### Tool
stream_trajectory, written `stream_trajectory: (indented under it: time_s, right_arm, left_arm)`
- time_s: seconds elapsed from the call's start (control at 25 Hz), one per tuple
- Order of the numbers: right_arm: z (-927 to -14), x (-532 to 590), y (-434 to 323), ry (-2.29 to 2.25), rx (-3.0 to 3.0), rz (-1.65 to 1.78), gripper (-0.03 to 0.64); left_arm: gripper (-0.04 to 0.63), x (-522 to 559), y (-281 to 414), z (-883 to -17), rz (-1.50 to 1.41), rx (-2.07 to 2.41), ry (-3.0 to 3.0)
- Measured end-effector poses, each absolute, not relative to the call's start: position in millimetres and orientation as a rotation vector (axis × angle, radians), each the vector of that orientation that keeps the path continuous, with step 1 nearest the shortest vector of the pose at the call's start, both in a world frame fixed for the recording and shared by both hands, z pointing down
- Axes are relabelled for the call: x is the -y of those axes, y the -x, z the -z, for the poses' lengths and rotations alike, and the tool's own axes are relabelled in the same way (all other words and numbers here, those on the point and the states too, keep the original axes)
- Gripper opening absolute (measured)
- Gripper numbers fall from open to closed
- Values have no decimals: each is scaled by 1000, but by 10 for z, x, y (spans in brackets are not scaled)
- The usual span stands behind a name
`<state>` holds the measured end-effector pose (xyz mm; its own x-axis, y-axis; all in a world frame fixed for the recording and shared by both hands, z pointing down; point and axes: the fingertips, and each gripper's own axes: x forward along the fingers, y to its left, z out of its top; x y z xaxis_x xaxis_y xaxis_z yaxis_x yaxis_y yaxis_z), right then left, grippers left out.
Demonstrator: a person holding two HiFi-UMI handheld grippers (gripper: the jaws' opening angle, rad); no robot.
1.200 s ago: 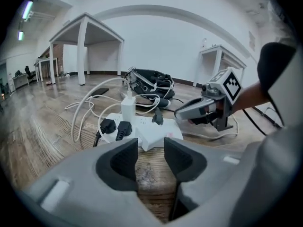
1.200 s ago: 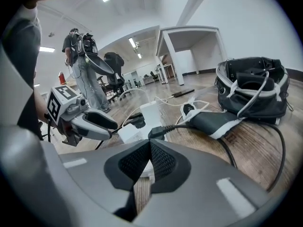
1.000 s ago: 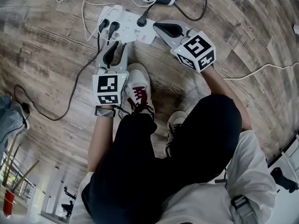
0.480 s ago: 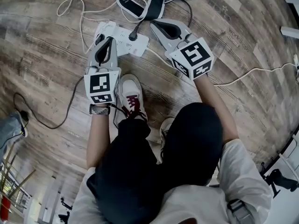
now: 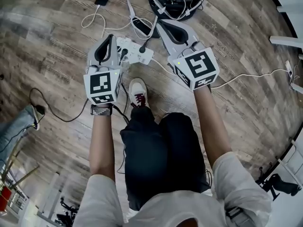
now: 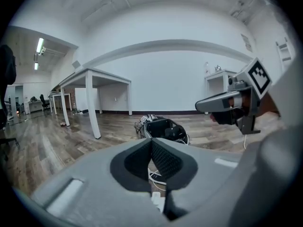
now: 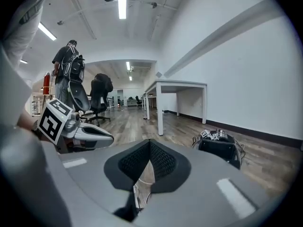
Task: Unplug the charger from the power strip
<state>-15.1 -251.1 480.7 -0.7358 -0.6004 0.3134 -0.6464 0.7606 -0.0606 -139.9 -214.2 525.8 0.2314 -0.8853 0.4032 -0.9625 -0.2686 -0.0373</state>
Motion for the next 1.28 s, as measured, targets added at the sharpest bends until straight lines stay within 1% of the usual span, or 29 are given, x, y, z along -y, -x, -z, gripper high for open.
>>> stream_trajectory:
  time_s: [0.44, 0.8, 1.08, 1.28]
  right_arm:
    - [-2478, 2250, -54, -1047, 2631, -256, 2]
    - [-587, 1931, -66, -1030, 2664, -161, 2]
    - [689, 1701, -240, -1083, 2682, -80, 2]
    - [1380, 1531, -363, -1128, 2731, -34, 2]
  left_arm:
    - [5, 1911, 1498, -2789, -519, 1791, -2252]
    - [5, 1561, 1440, -876, -504, 1855, -2252]
    - [5, 1358, 1180, 273, -400, 1896, -2289]
    - [5, 1213, 1088, 863, -425, 1928, -2295]
